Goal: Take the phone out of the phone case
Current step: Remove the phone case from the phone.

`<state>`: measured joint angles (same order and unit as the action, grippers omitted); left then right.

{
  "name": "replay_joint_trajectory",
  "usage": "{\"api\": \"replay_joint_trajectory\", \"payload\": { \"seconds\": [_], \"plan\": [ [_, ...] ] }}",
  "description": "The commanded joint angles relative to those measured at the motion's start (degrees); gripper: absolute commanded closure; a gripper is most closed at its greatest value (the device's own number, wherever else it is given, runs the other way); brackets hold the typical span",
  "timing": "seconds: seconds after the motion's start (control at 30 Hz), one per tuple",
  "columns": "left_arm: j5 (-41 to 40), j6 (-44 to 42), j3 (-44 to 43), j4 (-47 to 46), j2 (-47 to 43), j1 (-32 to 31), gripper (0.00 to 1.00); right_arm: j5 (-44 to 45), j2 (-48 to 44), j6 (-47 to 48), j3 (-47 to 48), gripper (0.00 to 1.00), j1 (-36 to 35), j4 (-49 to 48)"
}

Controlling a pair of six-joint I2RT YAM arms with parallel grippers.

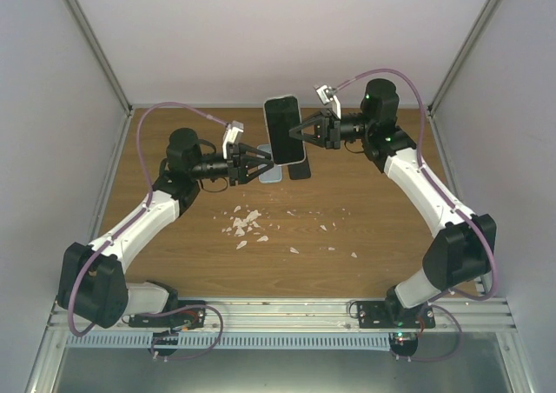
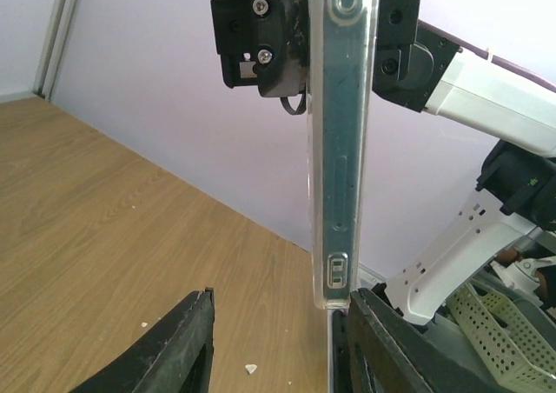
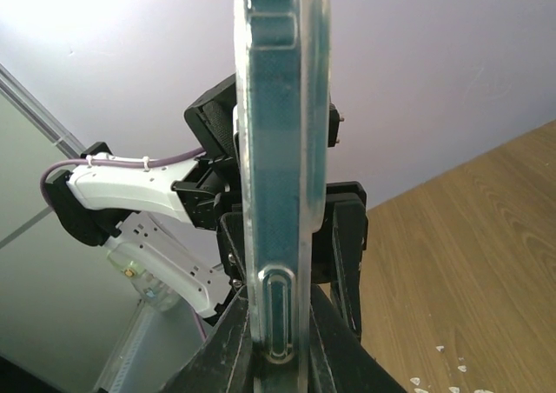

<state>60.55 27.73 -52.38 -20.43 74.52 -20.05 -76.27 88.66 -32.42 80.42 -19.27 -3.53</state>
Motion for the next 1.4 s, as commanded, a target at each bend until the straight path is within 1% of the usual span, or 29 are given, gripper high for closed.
{"api": "replay_joint_trajectory", "payload": {
  "seconds": [0.0,0.2,0.43,0.53,0.73,0.9,0.97,1.37],
  "plan": [
    [-2.31,-1.59,-0.62,-0.03,0.43,-0.37,0.58,-0.72,-0.77,-0.8,0.17,0.99,-0.72,-2.76],
    [-5.03,-4.0,-1.32,3.5,0.95,-0.39,0.62,-1.96,-0.68,-2.31,-0.04,1.0,-1.04,-4.59],
    [-8.6,-4.68,-0.62,5.37,1.95,-0.08,0.67,-5.21,-1.2,-8.79,-2.39,1.0,-1.86,-12.86],
    [-9.48,-4.53,-0.53,5.52,2.43,0.24,0.67,-6.38,-1.48,-13.12,-3.84,0.99,-2.25,-17.67],
    [-10.86,-4.26,-0.4,6.0,3.15,1.0,0.69,-8.0,-1.73,-22.88,-6.94,1.0,-2.94,-31.32],
    [-11.56,-3.97,0.14,6.14,3.21,1.54,0.7,-7.92,-1.38,-35.8,-10.23,1.0,-3.19,-48.44],
    [-11.74,-3.74,0.32,6.02,3.26,1.7,0.7,-7.61,-1.05,-39.75,-11.25,1.0,-3.19,-53.27],
    [-13.44,-3.38,1.15,6.54,3.47,2.89,0.71,-7.5,-1.95,-41.75,-12.7,0.99,-4.46,-54.92]
  ]
}}
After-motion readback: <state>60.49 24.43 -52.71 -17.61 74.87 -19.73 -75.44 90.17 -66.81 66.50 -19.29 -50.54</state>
